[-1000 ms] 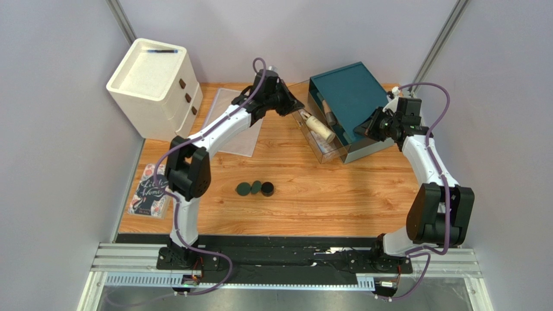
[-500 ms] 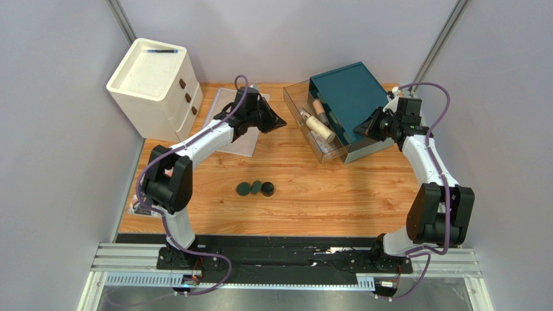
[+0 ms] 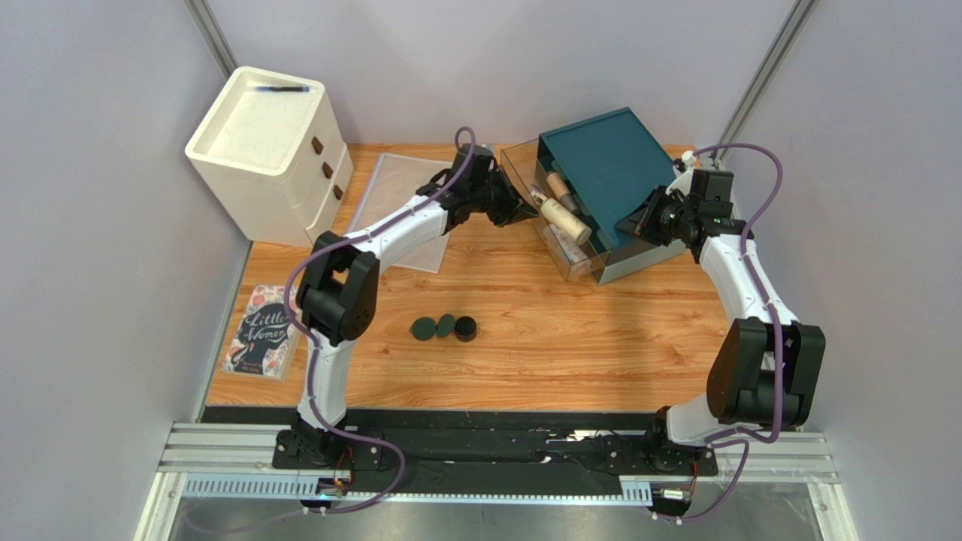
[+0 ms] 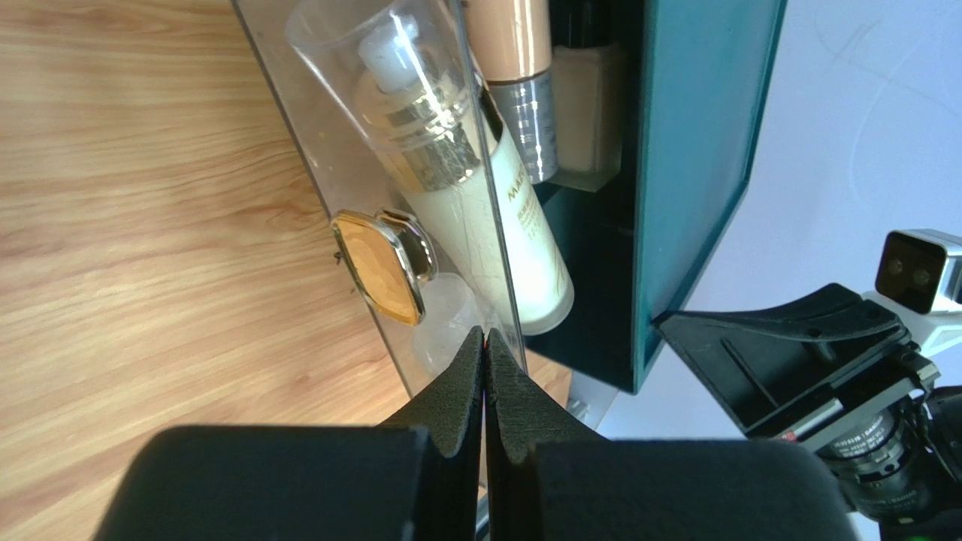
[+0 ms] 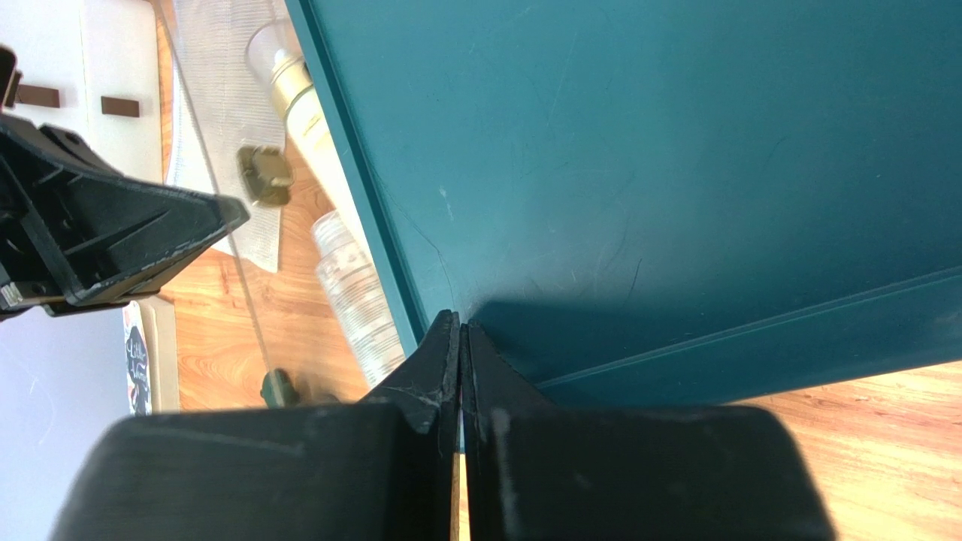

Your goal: Organize the makeup

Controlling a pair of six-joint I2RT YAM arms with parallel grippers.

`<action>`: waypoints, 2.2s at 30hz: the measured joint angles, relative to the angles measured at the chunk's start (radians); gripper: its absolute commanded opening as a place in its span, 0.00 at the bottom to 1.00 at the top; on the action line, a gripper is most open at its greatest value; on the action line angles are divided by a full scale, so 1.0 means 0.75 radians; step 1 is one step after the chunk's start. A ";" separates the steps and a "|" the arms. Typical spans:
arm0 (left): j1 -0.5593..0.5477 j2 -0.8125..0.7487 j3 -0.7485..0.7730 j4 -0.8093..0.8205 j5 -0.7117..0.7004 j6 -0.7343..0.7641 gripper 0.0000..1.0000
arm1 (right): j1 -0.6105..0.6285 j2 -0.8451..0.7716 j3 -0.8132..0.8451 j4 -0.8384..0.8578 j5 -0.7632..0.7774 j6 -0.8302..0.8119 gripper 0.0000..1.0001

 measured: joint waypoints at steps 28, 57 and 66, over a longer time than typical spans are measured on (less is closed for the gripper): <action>-0.170 0.472 0.600 -0.101 0.126 -0.169 0.01 | -0.003 -0.001 0.004 -0.005 -0.005 0.000 0.00; -0.107 0.357 0.409 -0.231 -0.052 -0.069 0.58 | -0.006 -0.002 0.001 -0.002 -0.009 0.000 0.00; -0.094 0.458 0.615 -0.276 -0.055 -0.086 0.55 | -0.012 0.000 0.001 -0.001 -0.020 0.001 0.00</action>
